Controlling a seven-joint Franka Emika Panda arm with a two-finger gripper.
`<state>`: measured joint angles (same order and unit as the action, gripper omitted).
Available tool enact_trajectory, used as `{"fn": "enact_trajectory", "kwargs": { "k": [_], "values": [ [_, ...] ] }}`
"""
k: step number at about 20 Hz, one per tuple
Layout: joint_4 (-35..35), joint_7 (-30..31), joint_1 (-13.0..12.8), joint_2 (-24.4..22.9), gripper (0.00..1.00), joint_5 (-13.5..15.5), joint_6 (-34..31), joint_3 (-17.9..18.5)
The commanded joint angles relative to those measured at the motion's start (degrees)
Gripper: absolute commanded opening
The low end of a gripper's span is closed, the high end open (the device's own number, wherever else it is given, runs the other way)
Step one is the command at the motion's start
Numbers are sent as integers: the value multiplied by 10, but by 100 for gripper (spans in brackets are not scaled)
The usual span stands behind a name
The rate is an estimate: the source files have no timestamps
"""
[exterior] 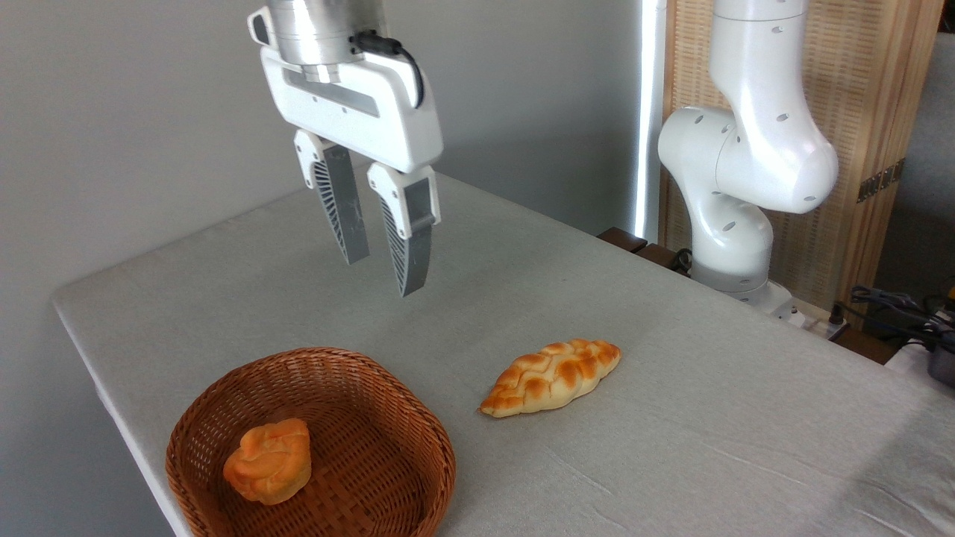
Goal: Put bread into the basket
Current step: 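Move the open gripper over the braided bread roll and lower it, then close the gripper on the middle of the braided bread roll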
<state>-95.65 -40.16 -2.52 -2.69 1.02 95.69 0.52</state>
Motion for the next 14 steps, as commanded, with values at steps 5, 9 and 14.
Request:
{"fn": "enact_trajectory", "kwargs": {
  "k": [5,9,14],
  "values": [
    [-307,-144,1,-179,100,5,97,20],
    [-404,-208,1,-186,100,4,127,42],
    [-458,-234,1,-193,100,3,182,48]
  ]
}}
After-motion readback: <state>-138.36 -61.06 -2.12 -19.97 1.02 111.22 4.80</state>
